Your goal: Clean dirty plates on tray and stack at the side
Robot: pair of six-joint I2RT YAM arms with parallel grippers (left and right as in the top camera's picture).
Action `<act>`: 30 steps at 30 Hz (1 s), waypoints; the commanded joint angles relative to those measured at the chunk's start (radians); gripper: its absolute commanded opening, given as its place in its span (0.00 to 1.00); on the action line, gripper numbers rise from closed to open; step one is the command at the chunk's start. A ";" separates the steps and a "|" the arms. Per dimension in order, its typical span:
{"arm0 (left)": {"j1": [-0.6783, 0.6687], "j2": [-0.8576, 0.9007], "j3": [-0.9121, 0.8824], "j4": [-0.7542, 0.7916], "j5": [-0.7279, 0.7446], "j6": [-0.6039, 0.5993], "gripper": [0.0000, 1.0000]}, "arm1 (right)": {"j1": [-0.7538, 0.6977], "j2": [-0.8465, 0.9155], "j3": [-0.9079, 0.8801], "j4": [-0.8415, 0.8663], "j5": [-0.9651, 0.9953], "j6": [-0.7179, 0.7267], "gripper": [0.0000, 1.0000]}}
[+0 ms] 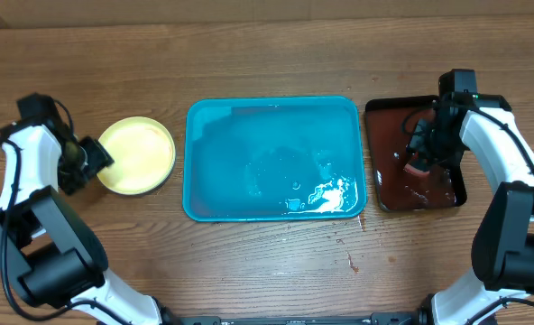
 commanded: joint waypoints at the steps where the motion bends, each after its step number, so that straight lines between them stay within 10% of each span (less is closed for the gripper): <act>1: -0.003 -0.111 0.104 -0.044 0.002 0.006 0.82 | -0.001 -0.021 0.097 -0.043 -0.027 -0.001 0.55; 15: -0.142 -0.411 0.221 -0.289 0.152 0.022 0.90 | -0.001 -0.253 0.401 -0.332 -0.023 -0.001 1.00; 30: -0.296 -0.441 0.220 -0.349 0.154 0.021 1.00 | -0.001 -0.647 0.401 -0.592 -0.030 -0.105 1.00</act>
